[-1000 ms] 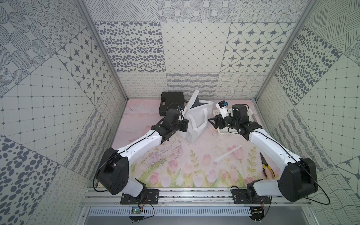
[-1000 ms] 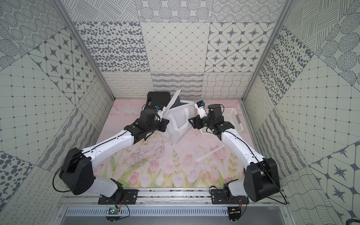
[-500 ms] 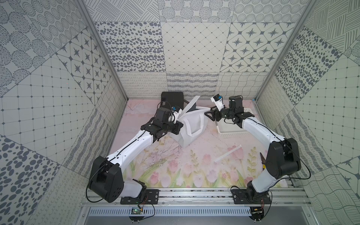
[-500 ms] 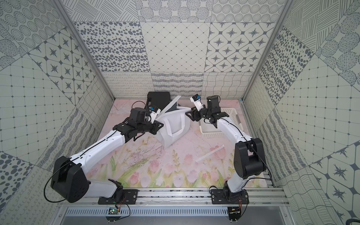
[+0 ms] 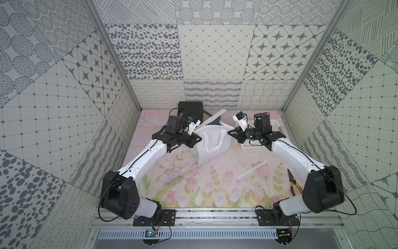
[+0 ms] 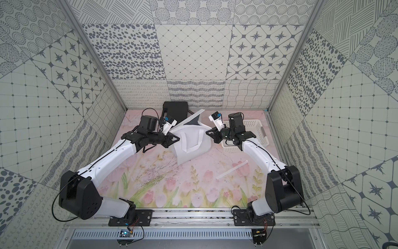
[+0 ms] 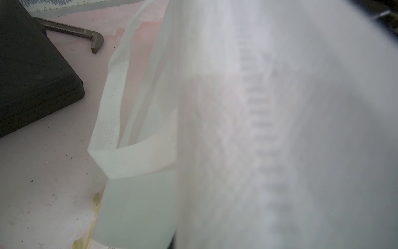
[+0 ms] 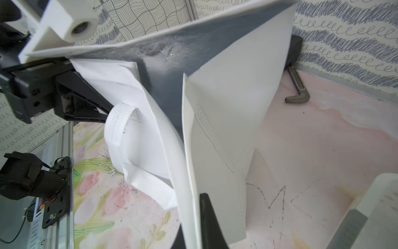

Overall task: Place the ice pack in the delivery bag
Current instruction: Seal the delivery bag at the center of the board.

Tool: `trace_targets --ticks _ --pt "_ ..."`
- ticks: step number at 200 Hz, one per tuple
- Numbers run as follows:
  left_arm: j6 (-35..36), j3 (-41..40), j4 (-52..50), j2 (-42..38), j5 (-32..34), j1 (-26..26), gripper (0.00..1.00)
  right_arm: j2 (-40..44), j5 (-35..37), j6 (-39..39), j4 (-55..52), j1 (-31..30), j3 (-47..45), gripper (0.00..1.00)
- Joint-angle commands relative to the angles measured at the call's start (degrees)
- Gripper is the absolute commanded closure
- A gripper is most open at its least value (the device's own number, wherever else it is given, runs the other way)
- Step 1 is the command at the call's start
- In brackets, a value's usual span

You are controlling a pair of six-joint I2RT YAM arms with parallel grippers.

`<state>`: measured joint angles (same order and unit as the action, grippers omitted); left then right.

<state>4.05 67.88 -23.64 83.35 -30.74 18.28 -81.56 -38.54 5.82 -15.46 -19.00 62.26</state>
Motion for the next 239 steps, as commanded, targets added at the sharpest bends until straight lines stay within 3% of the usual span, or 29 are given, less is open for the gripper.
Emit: trace_targets --ticks 1,19,53,70,123,198,239 --pt "6.8 2.4 -0.1 1.2 -12.8 -1.4 1.00 6.7 0.7 -3.5 -2.8 -2.4 -3.1 0.96" --pt "9.1 3.3 -1.5 2.0 -16.9 -2.2 1.00 10.2 1.4 -5.9 -4.4 -4.1 -4.6 0.94" --pt "13.3 1.5 -1.7 1.6 -18.6 -2.4 1.00 12.4 4.9 -7.3 -6.7 -4.8 -5.5 0.92" --pt "13.3 0.0 -0.2 1.4 -19.8 -2.3 1.00 11.6 7.5 -5.3 -6.6 -4.7 -5.2 0.78" --pt "17.5 -2.5 -0.3 0.3 -21.8 -2.4 1.00 5.5 13.7 1.8 -5.8 -1.8 0.3 0.57" --pt "20.1 -2.7 -1.8 0.1 -22.1 -2.3 1.00 -2.3 13.6 5.3 -3.3 2.2 7.1 0.48" --pt "20.4 -2.0 -1.8 0.4 -20.4 -2.3 1.00 3.3 12.0 6.7 -6.2 2.2 6.9 0.36"
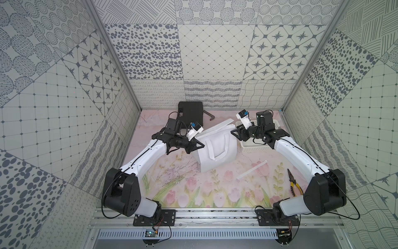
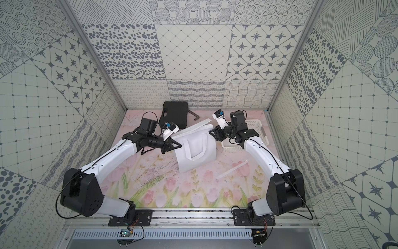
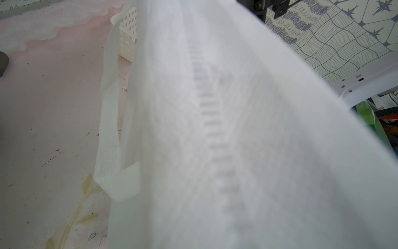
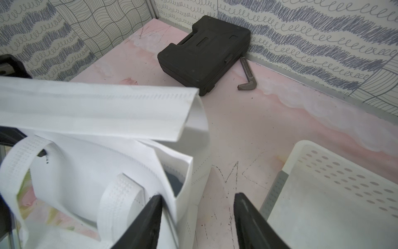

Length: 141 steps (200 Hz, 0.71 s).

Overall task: Place the ice pack in the delivery bag
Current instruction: Seal the delivery bag at the center of the board.

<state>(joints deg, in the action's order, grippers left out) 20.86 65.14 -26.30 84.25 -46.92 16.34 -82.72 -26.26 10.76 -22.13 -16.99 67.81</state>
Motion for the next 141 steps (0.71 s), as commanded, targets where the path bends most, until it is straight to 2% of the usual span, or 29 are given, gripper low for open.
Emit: trace_targets --ticks 1,23,58,116,134,141 --pt "3.6 0.8 0.9 -0.5 -4.2 -0.4 1.00 4.7 -0.3 1.8 0.4 0.2 1.4 0.35" --pt "3.9 0.8 1.2 -0.3 -3.8 -0.4 1.00 8.4 -1.1 2.9 -4.9 0.2 3.4 0.27" --pt "4.6 1.3 2.2 0.3 -2.4 -0.4 1.00 6.8 -4.5 3.2 -11.9 -0.9 12.9 0.25" --pt "10.3 -0.5 3.5 -1.6 -3.3 1.1 1.00 -9.9 -4.8 5.9 -20.8 -8.7 33.7 0.22" --pt "11.7 -0.9 3.1 -2.5 -2.0 2.5 1.00 -14.8 -6.5 5.9 -22.9 -9.5 38.9 0.23" --pt "11.8 -1.0 3.0 -2.8 -2.0 3.2 1.00 -16.3 -7.0 5.8 -23.3 -9.8 40.2 0.27"
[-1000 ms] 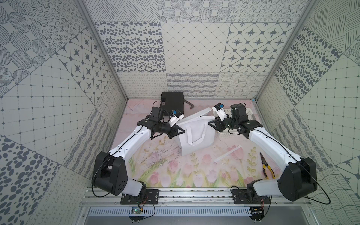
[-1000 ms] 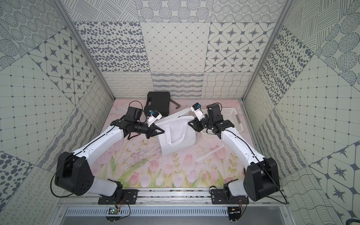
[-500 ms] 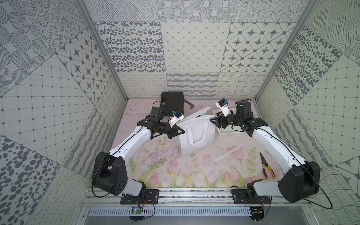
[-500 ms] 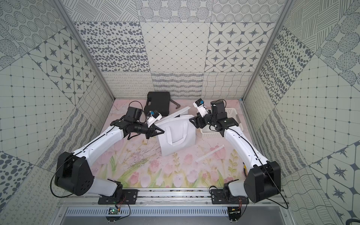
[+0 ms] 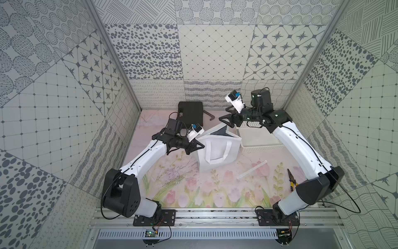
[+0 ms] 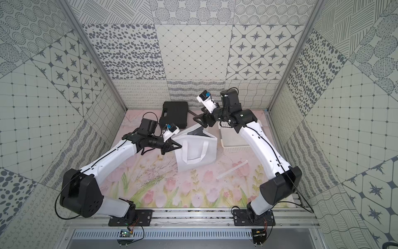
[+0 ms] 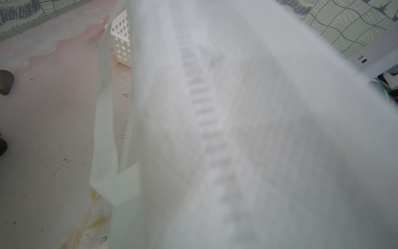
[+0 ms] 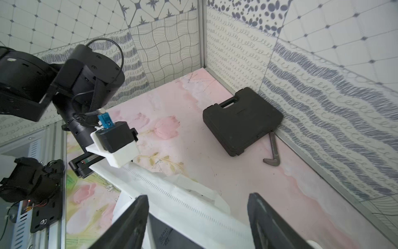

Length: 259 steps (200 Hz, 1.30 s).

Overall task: Place the ice pack in the delivery bag
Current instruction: Seal the delivery bag at the center of the board.

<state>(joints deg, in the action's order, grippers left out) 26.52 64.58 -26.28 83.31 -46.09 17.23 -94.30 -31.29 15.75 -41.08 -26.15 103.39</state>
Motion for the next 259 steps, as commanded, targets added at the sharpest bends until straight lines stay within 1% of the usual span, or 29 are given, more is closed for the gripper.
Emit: trace_targets --ticks 1,15,24,45,58,89,110,137,152,170,222,259 --pt "6.2 -0.4 3.0 -1.8 -2.9 2.3 1.00 -5.1 -2.0 0.8 -4.3 -0.6 4.8 0.27" --pt "6.8 -0.6 2.4 -2.2 -2.3 4.0 1.00 -7.8 -3.4 0.2 -4.7 -0.7 7.2 0.30" --pt "7.1 -0.9 2.3 -2.4 -1.4 5.0 1.00 -9.3 -3.9 -0.8 -5.3 -0.7 8.6 0.29" --pt "7.6 -1.6 3.1 -3.1 -0.8 5.2 1.00 -11.5 -6.2 -1.6 -8.2 -0.8 11.0 0.27" --pt "7.7 -1.7 3.5 -3.1 -0.3 5.2 1.00 -11.5 -7.2 -1.3 -10.0 -0.9 10.3 0.28" --pt "8.1 -0.7 3.6 -2.1 -0.3 4.7 1.00 -9.8 -12.3 -0.4 -15.0 -0.9 7.0 0.27" --pt "8.3 0.5 3.6 -1.0 -0.6 4.2 1.00 -8.5 -14.0 0.0 -17.3 -1.1 4.9 0.28" --pt "8.1 1.2 4.6 0.1 -0.5 3.6 1.00 -7.7 -13.6 0.6 -20.3 -2.5 3.8 0.33" --pt "7.9 1.7 5.0 0.7 -0.5 3.5 1.00 -7.2 -13.0 0.9 -21.1 -3.4 3.1 0.40" --pt "7.7 2.3 5.0 1.3 -0.9 3.3 1.00 -6.4 -12.6 0.9 -21.3 -4.2 2.0 0.40" --pt "7.0 2.5 5.2 1.7 -1.0 3.3 1.00 -5.4 -10.3 1.5 -21.5 -6.5 1.0 0.46" --pt "6.1 2.4 5.4 1.5 -0.7 3.2 1.00 -5.6 -6.5 2.4 -21.9 -8.4 1.0 0.50"
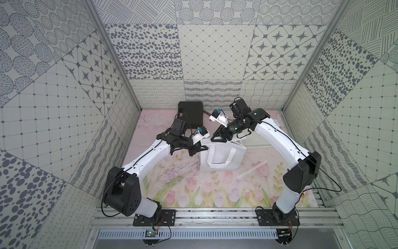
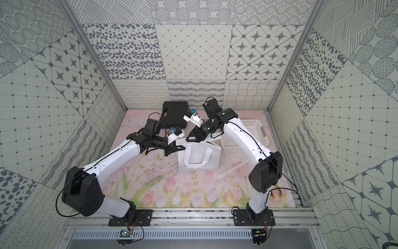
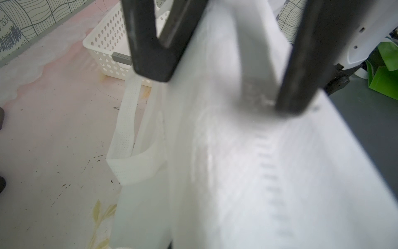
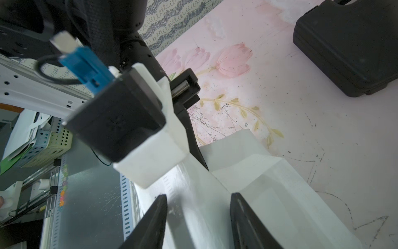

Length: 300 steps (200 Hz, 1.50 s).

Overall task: Place the ice pack in the delivery bag
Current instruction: Seal the delivery bag at the center of the board.

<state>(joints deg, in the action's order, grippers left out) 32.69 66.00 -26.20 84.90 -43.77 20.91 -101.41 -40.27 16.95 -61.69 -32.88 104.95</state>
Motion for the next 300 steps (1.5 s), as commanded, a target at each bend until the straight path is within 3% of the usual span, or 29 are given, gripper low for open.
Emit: trace_targets --ticks 1,61,171,198,205,247,287,300 --pt "-0.2 1.0 5.4 0.0 -3.0 -0.4 1.00 1.5 2.5 1.2 -1.3 -1.7 -0.5 0.50" --pt "-2.8 0.6 6.5 -0.1 -3.5 -0.4 1.00 0.3 6.9 1.9 -1.3 -3.2 0.7 0.55" --pt "-3.7 -0.1 7.1 -0.9 -3.8 -0.4 1.00 0.2 7.7 0.0 4.2 -6.2 -3.8 0.61" --pt "-3.9 -0.2 7.5 -1.1 -3.7 -0.4 1.00 -0.2 7.4 -0.5 5.0 -6.3 -4.4 0.67" --pt "-4.0 -0.2 7.4 -1.0 -3.7 -0.4 1.00 -0.3 7.4 -0.6 5.2 -6.3 -4.5 0.72" --pt "-4.3 -0.8 6.7 -2.1 -2.5 -0.4 1.00 -0.1 8.5 -2.5 7.8 -6.6 -6.1 0.79" --pt "-5.5 -3.8 5.5 -5.7 -2.1 -0.6 0.78 0.6 12.6 -4.0 11.9 -6.6 -7.8 0.87" --pt "-5.7 -4.8 4.8 -7.1 -2.6 -0.7 0.75 0.2 13.2 -4.1 12.0 -6.6 -7.4 0.86"
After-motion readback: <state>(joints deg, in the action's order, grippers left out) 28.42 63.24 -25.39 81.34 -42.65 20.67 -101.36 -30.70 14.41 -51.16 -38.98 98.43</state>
